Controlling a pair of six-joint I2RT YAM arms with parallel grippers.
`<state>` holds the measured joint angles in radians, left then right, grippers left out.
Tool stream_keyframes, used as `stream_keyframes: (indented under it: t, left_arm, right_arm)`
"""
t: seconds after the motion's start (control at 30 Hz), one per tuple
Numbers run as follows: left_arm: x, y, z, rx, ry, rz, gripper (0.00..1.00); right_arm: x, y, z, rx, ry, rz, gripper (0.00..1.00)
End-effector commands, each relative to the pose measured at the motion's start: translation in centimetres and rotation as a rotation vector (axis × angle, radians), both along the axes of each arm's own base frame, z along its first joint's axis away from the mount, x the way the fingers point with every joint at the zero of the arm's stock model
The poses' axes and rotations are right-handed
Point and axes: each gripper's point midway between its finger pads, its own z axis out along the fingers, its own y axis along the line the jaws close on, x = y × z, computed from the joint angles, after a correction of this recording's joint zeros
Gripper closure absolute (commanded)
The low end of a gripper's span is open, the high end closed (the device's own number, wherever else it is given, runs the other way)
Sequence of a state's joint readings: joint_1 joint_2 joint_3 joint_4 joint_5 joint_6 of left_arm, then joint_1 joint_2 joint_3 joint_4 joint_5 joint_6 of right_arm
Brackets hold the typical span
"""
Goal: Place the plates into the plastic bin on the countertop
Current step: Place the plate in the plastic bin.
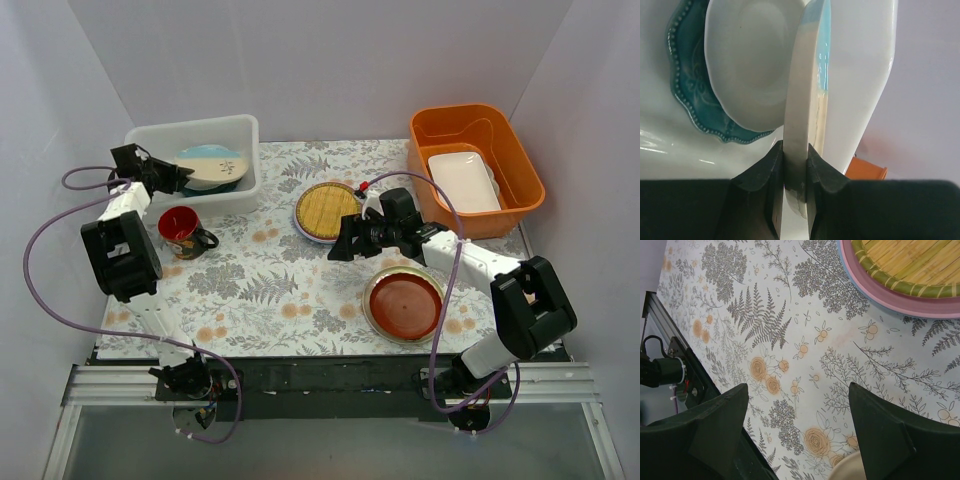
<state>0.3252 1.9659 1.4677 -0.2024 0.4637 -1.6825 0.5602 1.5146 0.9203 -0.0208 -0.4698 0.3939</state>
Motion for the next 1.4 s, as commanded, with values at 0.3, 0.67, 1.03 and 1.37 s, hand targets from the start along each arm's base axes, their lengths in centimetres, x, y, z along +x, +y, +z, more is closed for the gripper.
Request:
stream_keyframes:
  t: [0.3,0.67,1.03,1.37]
  left_arm:
    - [2.6,0.1,4.0,0.058,-0.119,-0.072,1.00]
    - [2.4,0.8,0.4,0.170,0.021,-0.108,0.96]
    - [1.1,0.8,-3.4,0.182,0.120,-0.130,0.75]
    - [0.6,1.4,-3.9,0.210,0.147,-0.105,0.52]
  right_arm:
    - [1.4,1.1,2.0,0.055,-0.049,0.012,0.12]
    - [1.4,1.1,2.2,0.056,-0.051,0.014,0.12]
    - [1.2,0.9,2.5,0.050,-0.059,0.011,0.12]
    - [1.2,0.8,2.5,0.048,-0.063,0.011,0.12]
